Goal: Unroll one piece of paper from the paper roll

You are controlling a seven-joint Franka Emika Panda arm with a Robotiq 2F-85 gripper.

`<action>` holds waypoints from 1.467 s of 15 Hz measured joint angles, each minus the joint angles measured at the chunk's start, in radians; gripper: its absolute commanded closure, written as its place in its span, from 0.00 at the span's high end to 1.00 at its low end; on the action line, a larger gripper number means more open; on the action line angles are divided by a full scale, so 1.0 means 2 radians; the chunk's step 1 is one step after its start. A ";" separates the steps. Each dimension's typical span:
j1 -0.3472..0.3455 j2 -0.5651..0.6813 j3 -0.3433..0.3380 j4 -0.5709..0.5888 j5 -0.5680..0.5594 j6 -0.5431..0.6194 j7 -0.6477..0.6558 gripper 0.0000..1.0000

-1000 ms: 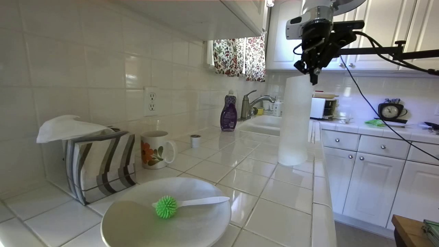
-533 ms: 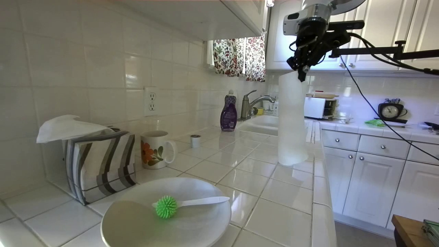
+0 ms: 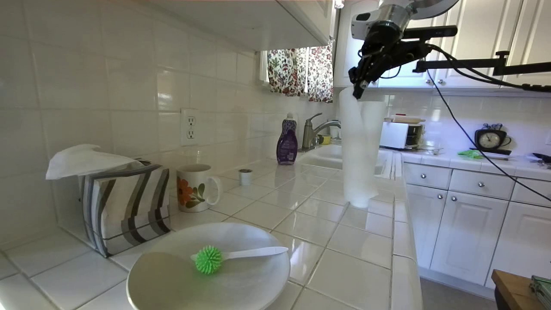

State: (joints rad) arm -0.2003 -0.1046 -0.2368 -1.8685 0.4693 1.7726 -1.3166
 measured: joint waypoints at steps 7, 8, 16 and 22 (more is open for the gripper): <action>-0.003 0.006 -0.011 -0.008 0.000 0.070 0.007 0.00; -0.005 0.006 -0.015 -0.009 0.000 0.075 0.008 0.00; -0.013 0.000 -0.027 -0.021 -0.002 0.120 0.023 0.00; -0.020 -0.012 -0.030 -0.029 -0.047 0.131 0.058 0.00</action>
State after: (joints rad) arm -0.2398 -0.1279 -0.2965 -1.9266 0.3762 2.0356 -1.2002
